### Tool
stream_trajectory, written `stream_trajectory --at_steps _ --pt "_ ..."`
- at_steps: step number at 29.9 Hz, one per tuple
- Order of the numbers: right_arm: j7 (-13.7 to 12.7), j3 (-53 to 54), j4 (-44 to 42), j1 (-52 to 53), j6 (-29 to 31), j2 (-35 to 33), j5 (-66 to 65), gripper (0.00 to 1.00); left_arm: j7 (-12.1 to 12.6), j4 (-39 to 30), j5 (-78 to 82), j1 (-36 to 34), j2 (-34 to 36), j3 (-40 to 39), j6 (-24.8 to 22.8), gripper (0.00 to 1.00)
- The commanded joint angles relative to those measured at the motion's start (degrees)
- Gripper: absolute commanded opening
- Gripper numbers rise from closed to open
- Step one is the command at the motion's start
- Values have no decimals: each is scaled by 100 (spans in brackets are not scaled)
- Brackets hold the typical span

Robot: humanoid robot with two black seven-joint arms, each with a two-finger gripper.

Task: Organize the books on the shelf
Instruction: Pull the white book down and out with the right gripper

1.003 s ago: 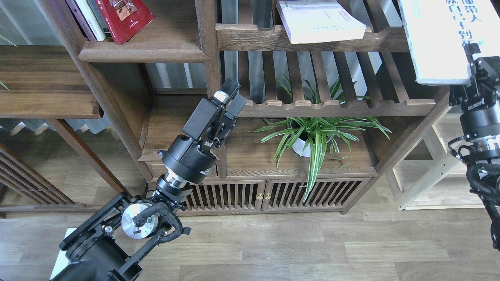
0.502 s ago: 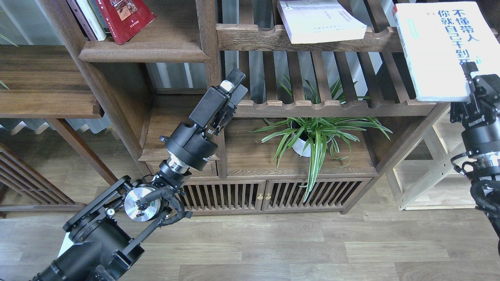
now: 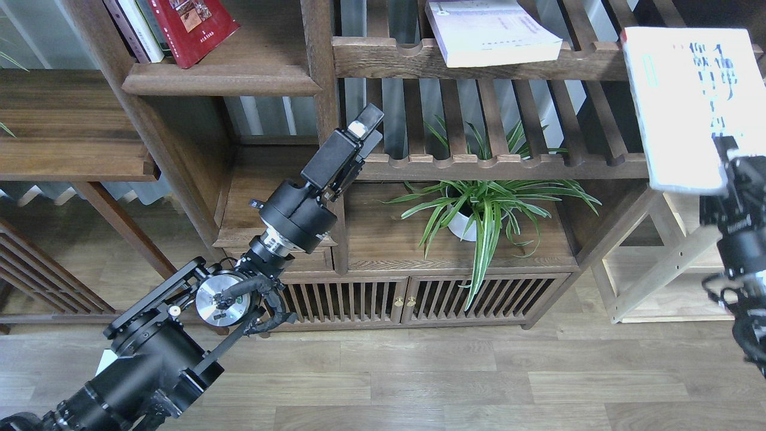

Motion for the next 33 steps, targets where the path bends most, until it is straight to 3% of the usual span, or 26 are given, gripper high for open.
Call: stream_trajectory --at_steps 1,10,27,33 --pt "7 99 5 -276 -6 -9 1 4 0 34 22 -44 0 105 0 98" --pt "16 -33 14 -830 -6 61 -218 4 -35 148 22 -45 0 325 0 98" --pt "34 -947 -12 -93 -6 334 -430 4 -70 404 -452 -18 0 1001 0 98" --pt "34 -1271 -12 -57 -6 439 -438 4 -70 351 -1338 -27 0 1169 0 97"
